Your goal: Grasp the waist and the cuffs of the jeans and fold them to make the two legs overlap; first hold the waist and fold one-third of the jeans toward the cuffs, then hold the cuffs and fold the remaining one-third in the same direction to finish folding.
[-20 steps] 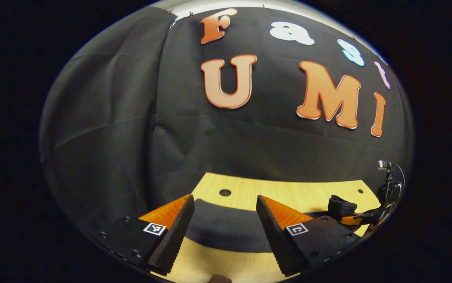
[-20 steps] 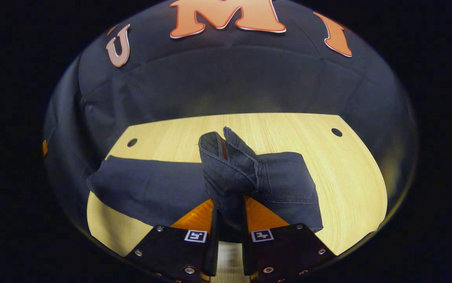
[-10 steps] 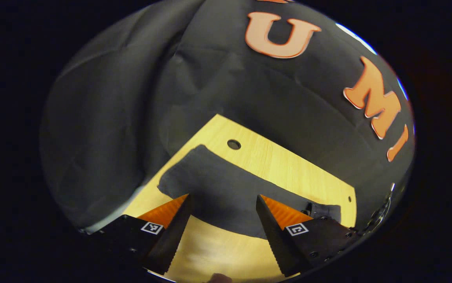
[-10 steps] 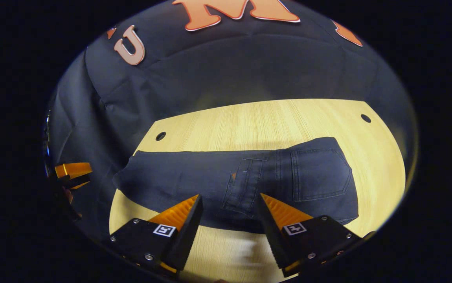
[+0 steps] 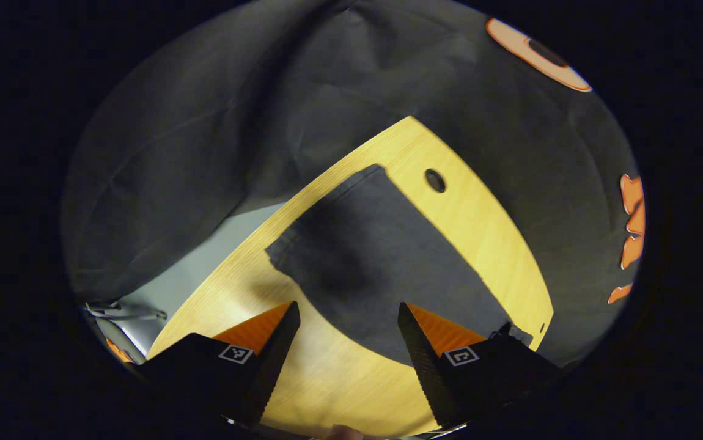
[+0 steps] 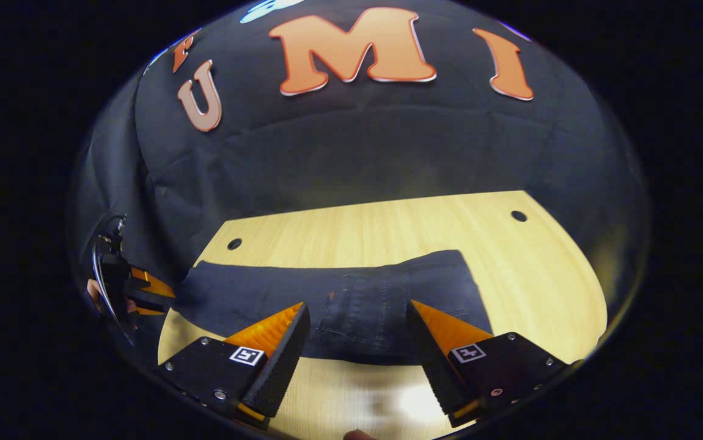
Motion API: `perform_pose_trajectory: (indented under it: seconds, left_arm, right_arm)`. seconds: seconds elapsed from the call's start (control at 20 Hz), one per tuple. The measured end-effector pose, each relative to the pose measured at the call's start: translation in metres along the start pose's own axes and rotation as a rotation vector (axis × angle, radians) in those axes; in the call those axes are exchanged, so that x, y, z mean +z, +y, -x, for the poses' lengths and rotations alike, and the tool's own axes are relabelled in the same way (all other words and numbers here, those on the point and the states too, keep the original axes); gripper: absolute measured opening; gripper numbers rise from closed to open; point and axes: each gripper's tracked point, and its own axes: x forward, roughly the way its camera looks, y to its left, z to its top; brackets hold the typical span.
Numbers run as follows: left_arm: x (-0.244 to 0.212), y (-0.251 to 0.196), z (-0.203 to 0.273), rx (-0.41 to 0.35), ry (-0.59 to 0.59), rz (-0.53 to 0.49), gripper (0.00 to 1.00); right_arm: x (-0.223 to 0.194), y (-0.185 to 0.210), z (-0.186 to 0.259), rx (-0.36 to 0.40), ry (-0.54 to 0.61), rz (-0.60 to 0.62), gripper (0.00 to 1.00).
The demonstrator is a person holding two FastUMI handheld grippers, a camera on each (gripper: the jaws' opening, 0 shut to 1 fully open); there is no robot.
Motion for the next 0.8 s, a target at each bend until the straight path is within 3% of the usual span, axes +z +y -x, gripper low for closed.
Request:
perform_pose_trajectory:
  seconds: [0.25, 0.45, 0.7, 0.8]
  left_arm:
    - [0.017, 0.013, -0.042, 0.064, 0.067, 0.041, 0.97]
    - [0.017, 0.013, -0.066, 0.139, 0.087, 0.014, 0.97]
    - [0.014, 0.012, -0.070, 0.285, 0.048, -0.025, 0.96]
    - [0.017, 0.008, -0.074, 0.280, -0.015, -0.050, 0.94]
  right_arm:
    - [0.001, -0.034, 0.046, -0.114, -0.070, -0.043, 0.95]
    - [-0.002, -0.045, 0.078, -0.171, -0.108, -0.079, 0.95]
    - [-0.006, -0.047, 0.094, -0.194, -0.119, -0.098, 0.95]
    - [-0.009, -0.047, 0.098, -0.190, -0.116, -0.082, 0.95]
